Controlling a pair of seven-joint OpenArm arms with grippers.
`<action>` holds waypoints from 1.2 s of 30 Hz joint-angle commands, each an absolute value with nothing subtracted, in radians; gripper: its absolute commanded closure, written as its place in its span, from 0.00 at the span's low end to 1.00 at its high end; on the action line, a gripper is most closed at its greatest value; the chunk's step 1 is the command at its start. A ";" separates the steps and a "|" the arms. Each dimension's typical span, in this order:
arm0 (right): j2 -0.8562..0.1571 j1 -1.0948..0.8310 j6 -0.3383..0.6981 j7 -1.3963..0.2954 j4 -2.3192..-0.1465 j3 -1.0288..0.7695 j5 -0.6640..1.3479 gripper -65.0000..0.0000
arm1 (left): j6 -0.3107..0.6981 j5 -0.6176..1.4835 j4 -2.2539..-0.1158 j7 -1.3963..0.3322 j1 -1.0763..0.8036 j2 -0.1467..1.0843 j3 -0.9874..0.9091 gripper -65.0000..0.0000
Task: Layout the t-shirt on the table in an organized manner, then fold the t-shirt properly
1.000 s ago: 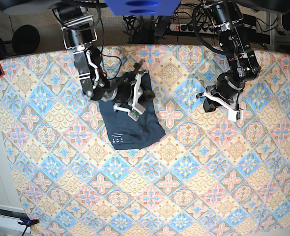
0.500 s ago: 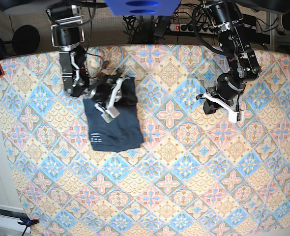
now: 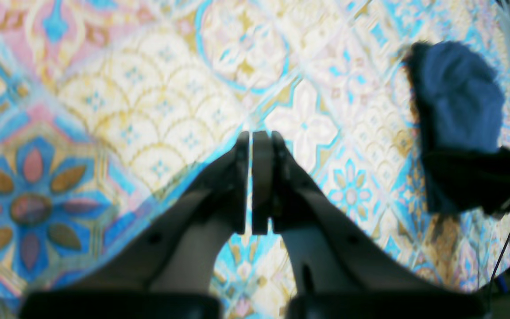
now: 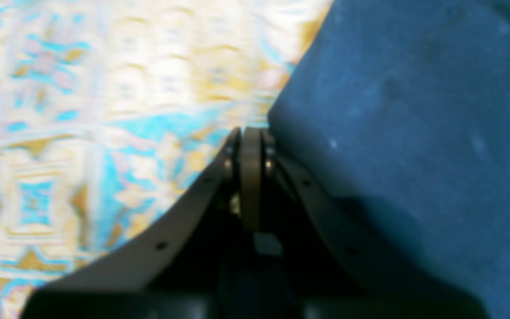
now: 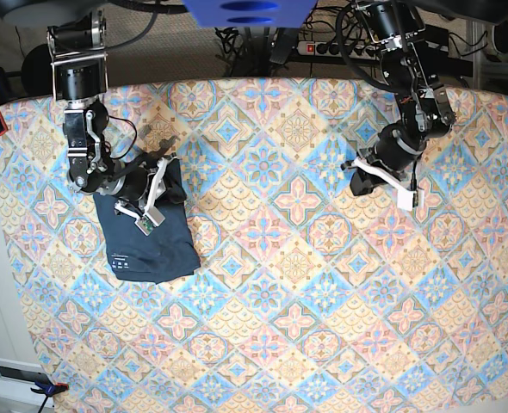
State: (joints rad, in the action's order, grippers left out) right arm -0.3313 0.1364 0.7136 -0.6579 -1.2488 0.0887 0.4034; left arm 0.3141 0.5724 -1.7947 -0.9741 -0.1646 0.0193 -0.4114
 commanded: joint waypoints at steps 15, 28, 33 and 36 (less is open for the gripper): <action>-0.352 0.094 0.698 -0.745 -1.586 0.071 0.377 1.00 | 0.321 0.621 -1.862 -0.958 -0.208 0.022 -0.410 1.00; -0.343 -0.291 0.698 -0.835 -1.982 -0.274 0.381 1.00 | 0.321 0.622 -2.031 -0.955 -0.377 0.024 -0.412 1.00; -0.289 -0.430 0.698 -0.835 -1.994 -0.380 0.381 1.00 | 0.321 0.622 -2.048 -0.952 -0.463 0.031 -0.418 1.00; -0.272 -0.526 0.698 -0.834 -2.002 -0.463 0.406 1.00 | 0.321 0.647 -2.066 -0.951 -0.550 0.079 -0.418 1.00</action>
